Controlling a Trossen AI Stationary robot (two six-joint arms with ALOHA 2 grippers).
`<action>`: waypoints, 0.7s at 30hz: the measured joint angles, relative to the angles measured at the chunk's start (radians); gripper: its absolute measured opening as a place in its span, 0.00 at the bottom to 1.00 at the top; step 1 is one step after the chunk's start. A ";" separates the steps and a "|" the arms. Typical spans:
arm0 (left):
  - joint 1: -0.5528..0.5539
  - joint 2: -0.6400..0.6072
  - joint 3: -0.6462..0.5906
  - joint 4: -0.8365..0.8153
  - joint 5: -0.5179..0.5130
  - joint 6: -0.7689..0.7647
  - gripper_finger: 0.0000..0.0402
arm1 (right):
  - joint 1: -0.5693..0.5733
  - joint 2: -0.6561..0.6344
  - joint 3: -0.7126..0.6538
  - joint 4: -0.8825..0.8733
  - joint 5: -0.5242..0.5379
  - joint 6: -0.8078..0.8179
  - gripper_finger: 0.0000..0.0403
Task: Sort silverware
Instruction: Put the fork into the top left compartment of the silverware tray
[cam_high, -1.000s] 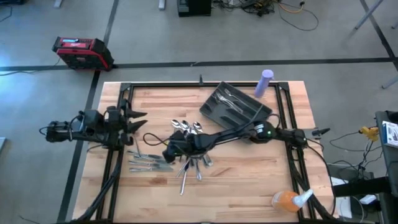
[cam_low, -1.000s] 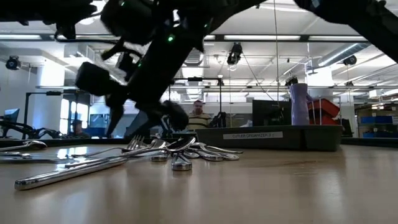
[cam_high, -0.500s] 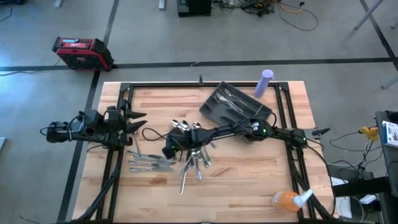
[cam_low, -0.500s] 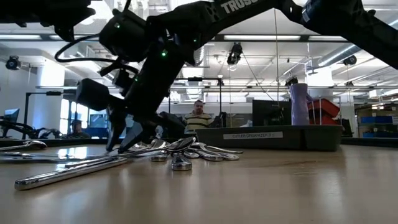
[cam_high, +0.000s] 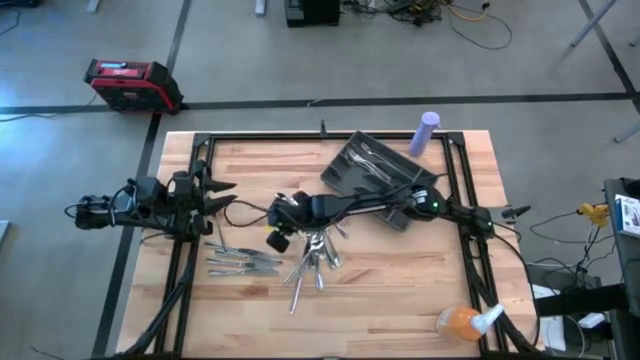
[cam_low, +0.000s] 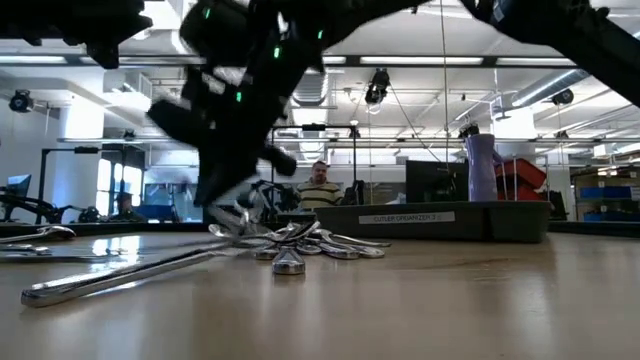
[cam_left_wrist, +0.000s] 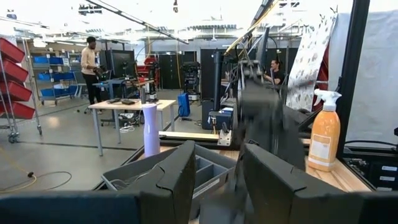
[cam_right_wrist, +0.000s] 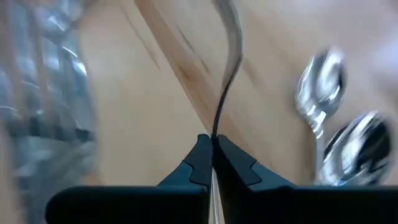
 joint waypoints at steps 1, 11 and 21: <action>0.000 -0.002 0.000 -0.003 0.000 0.001 0.30 | -0.001 -0.015 0.001 -0.002 0.001 -0.019 0.00; 0.000 -0.017 0.000 0.006 -0.020 0.054 0.30 | -0.053 -0.136 -0.007 -0.061 0.000 -0.176 0.00; 0.000 -0.007 -0.002 0.022 -0.033 0.089 0.30 | -0.221 -0.236 -0.015 -0.411 -0.094 -0.226 0.00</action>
